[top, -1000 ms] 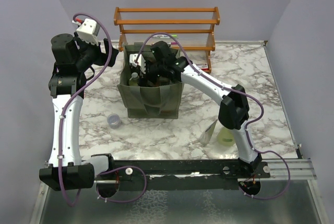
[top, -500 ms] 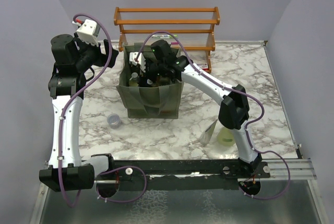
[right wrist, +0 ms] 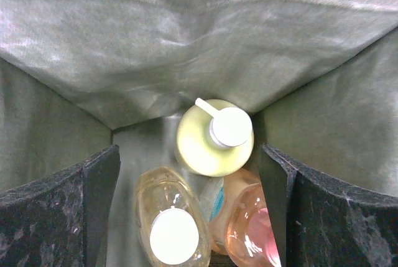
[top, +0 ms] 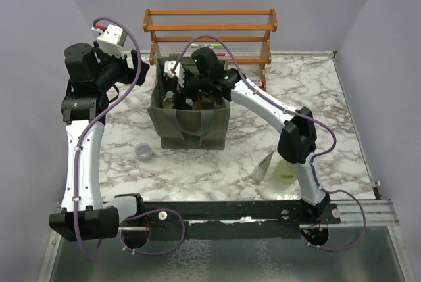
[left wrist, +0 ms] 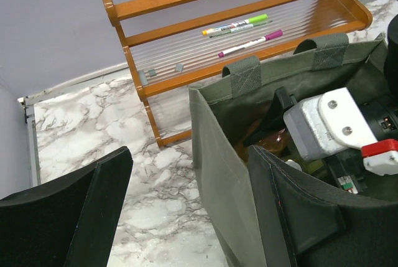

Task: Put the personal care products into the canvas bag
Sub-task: Place the care product in the canvas bag.

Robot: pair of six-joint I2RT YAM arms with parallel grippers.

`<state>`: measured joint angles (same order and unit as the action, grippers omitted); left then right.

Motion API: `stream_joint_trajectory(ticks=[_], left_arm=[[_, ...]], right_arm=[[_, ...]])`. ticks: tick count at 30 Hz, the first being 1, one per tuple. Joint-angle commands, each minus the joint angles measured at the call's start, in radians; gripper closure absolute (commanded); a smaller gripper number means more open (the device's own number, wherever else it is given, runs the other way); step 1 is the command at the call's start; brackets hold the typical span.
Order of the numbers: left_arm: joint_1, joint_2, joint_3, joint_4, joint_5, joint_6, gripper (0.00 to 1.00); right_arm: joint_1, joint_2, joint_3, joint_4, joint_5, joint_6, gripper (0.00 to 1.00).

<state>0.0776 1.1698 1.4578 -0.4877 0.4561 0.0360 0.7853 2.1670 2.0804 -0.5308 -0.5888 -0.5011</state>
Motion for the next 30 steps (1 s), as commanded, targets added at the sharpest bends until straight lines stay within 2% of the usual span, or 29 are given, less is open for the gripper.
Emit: stream_joint_trajectory(ticks=[1, 23, 30], left_arm=[[0.007, -0.016, 0.006, 0.008, 0.019, 0.004, 0.22], [0.007, -0.016, 0.004, 0.010, 0.018, 0.001, 0.22], [0.007, -0.012, 0.004, 0.012, 0.024, -0.007, 0.22]], right_arm=[[-0.004, -0.072, 0.036, 0.054, 0.009, 0.035, 0.09], [-0.004, -0.154, 0.101, 0.072, 0.102, 0.072, 0.08], [-0.009, -0.239, 0.055, 0.057, 0.154, 0.078, 0.08]])
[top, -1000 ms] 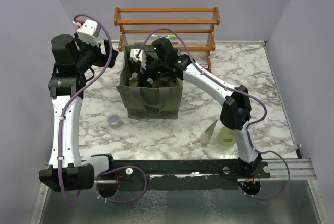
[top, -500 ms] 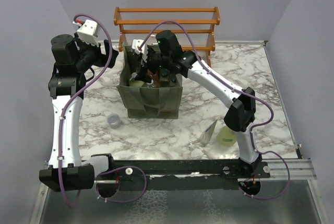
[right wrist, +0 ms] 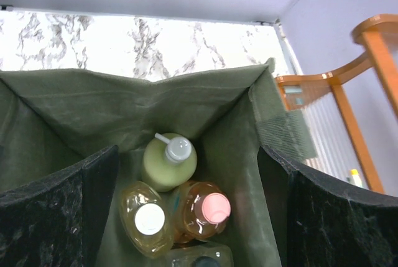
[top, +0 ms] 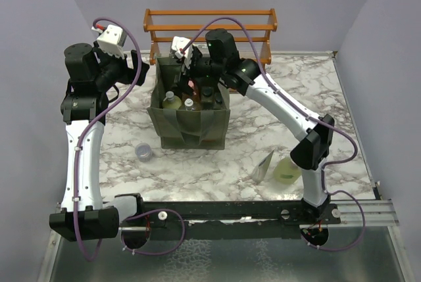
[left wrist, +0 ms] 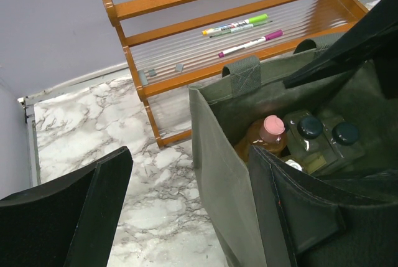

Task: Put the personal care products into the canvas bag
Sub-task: Place the care product in the canvas bag, then pick up the care product from the center of the board.

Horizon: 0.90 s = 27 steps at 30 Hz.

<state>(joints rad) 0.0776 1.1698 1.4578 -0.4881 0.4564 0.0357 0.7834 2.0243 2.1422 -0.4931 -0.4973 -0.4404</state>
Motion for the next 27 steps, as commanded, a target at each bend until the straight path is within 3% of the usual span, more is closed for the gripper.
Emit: stream_joint_trajectory(ticks=[1, 12, 27], left_arm=[[0.007, -0.011, 0.005, 0.013, 0.025, -0.006, 0.22], [0.007, 0.016, 0.038, -0.001, 0.080, 0.014, 0.22], [-0.006, 0.049, 0.060, -0.046, 0.074, 0.044, 0.22]], right_arm=[[-0.010, -0.117, -0.020, 0.017, 0.070, 0.021, 0.08], [-0.077, -0.438, -0.272, -0.077, 0.071, 0.008, 0.08], [-0.375, -0.895, -0.608, -0.489, -0.130, -0.155, 0.08]])
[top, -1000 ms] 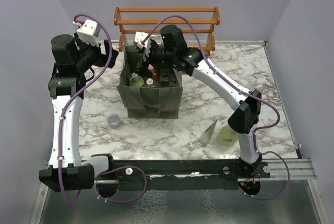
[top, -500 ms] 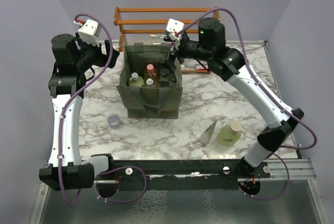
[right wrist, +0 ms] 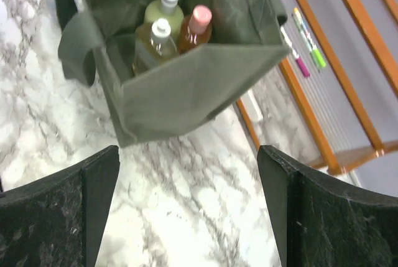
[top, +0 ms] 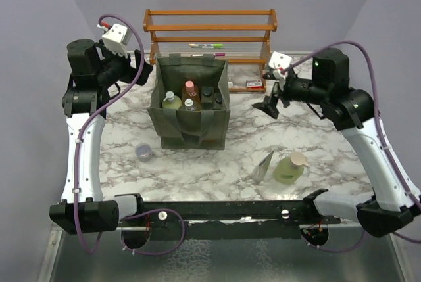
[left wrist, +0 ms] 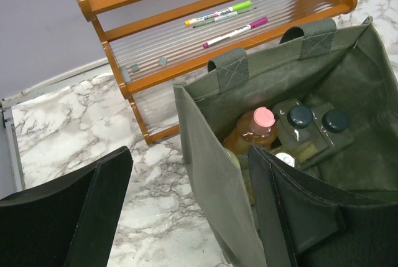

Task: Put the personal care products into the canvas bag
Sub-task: Pick up the care product from the center of the board.

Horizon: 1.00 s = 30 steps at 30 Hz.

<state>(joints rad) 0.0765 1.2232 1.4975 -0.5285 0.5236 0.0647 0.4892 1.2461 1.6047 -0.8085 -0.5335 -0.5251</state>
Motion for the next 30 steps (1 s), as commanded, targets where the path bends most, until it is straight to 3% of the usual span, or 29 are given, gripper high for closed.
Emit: stream_joint_trajectory(ticks=[1, 8, 15, 30], left_arm=[[-0.004, -0.007, 0.016, -0.005, 0.004, 0.017, 0.22], [-0.004, -0.023, -0.022, 0.011, -0.014, 0.022, 0.22], [-0.004, -0.026, -0.051, 0.021, -0.008, 0.013, 0.22], [-0.004, -0.040, -0.057, 0.025, -0.011, 0.008, 0.22]], right_arm=[[-0.103, -0.146, -0.097, -0.207, -0.102, -0.086, 0.08], [-0.224, -0.327, -0.263, -0.379, -0.088, -0.168, 0.07], [-0.247, -0.366, -0.380, -0.535, -0.027, -0.183, 0.07], [-0.247, -0.403, -0.606, -0.509, 0.230, -0.147, 0.12]])
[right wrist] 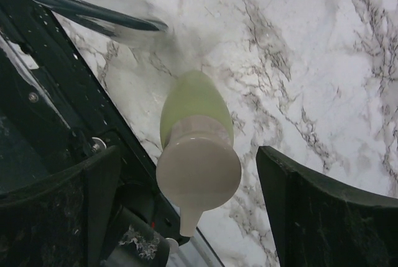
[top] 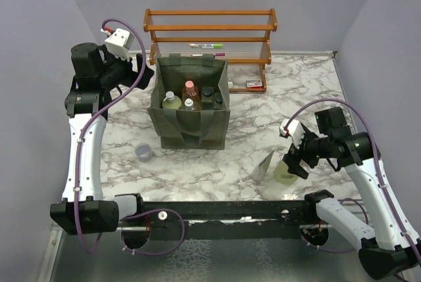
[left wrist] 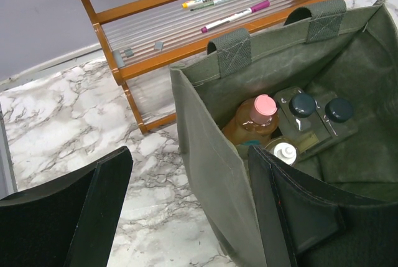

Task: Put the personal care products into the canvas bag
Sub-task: Pick up the care product from the center of the board.

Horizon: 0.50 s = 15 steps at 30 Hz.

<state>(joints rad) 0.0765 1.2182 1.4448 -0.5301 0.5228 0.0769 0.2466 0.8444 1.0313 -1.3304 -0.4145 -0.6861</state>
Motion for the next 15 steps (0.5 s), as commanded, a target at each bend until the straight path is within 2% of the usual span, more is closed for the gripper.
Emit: stream_joint_trajectory(ticks=[1, 7, 15], left_arm=[[-0.004, -0.036, -0.006, 0.027, -0.011, -0.004, 0.22], [-0.004, -0.045, -0.028, 0.043, -0.022, -0.002, 0.22], [-0.004, -0.052, -0.035, 0.044, -0.028, 0.009, 0.22]], right_arm=[[-0.004, -0.002, -0.038, 0.011, 0.112, 0.016, 0.13], [-0.025, -0.025, -0.055, 0.014, 0.097, 0.023, 0.20], [-0.029, -0.020, -0.044, 0.034, 0.067, 0.026, 0.38]])
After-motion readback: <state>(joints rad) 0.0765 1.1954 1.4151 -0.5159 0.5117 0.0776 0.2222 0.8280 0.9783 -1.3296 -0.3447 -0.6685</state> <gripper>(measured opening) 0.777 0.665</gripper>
